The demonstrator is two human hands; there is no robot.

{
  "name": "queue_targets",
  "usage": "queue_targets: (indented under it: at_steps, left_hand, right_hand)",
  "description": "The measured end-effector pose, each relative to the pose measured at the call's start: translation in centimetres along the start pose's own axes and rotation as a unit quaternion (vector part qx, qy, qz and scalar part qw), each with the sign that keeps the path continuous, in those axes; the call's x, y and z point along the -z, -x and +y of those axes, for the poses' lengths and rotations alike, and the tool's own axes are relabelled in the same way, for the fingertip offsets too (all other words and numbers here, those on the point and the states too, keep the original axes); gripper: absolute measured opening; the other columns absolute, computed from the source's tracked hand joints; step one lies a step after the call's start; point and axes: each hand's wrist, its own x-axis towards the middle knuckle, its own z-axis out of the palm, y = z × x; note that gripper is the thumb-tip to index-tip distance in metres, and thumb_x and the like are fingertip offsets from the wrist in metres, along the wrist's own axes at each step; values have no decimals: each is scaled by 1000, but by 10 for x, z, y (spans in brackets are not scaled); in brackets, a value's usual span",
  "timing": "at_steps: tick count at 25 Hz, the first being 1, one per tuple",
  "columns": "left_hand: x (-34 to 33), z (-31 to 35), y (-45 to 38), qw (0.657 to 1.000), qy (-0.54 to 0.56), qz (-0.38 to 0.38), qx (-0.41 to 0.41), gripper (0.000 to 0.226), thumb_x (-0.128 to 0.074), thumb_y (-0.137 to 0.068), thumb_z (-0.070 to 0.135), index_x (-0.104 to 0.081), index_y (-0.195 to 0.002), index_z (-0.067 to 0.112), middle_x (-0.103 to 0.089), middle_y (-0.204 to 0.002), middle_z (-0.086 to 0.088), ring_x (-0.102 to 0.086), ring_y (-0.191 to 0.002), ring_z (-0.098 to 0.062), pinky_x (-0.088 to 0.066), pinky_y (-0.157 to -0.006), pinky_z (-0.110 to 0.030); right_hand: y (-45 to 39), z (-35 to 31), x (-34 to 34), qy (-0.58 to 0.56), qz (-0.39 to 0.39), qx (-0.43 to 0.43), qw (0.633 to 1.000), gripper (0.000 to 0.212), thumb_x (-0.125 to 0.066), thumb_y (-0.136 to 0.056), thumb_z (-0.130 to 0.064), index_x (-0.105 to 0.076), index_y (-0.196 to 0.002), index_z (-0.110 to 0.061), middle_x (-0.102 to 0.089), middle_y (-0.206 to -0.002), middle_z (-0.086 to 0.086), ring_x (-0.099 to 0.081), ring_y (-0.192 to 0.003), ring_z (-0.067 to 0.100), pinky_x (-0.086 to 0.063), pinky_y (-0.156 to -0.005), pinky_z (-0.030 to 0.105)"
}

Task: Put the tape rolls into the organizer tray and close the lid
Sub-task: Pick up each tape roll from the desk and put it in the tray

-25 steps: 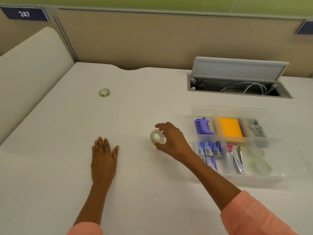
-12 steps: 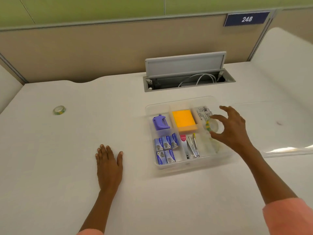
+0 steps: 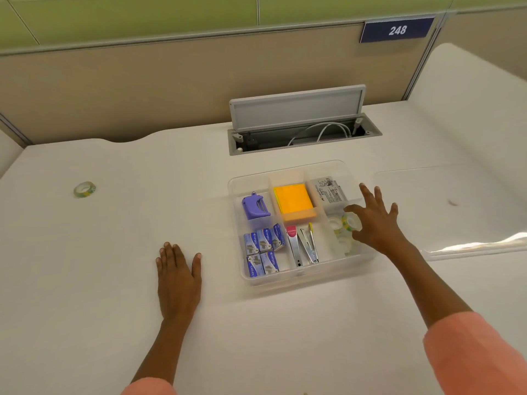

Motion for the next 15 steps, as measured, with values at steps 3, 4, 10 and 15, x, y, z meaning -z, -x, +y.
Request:
queue_targets:
  at_steps: [3,4,10,15]
  left_hand:
    - [-1,-1,-2,1000,2,-3,0,64,-33,-95,39,-17,-142,-1,-16,-155,-18,-11,-145,-27,-7,-120,-36]
    - [-1,-1,-1,1000,5,1,1,64,-33,-94,39,-18,-142,-1,-17,-155,-18,-11,-145,-26,-7,-120,-36]
    - [-4,0,1,1000,20,7,3,64,-34,-94,40,-19,-142,0,-18,-154,-17,-12,-145,-26,-10,-120,-37]
    - [4,-11,12,999,42,12,25,64,-34,-94,40,-18,-142,0,-17,-155,-17,-11,-145,-26,-8,-120,-36]
  right_hand:
    - [0,0,-1,9,-1,1,1000,56,-72,-75,-14,-48,-126,-21,3,-159,11,6,-146,34,-15,-109,68]
    - [1,-1,-1,9,0,-1,1000,56,-71,-76,-14,-47,-126,-21,3,-159,11,4,-146,33,-16,-109,67]
    - [5,-4,5,7,10,-3,1000,55,-69,-78,-12,-44,-126,-20,2,-159,11,-3,-146,33,-23,-108,64]
    - [3,-31,26,1,-15,4,1000,55,-67,-80,-11,-45,-129,-21,3,-159,13,3,-146,34,-18,-111,65]
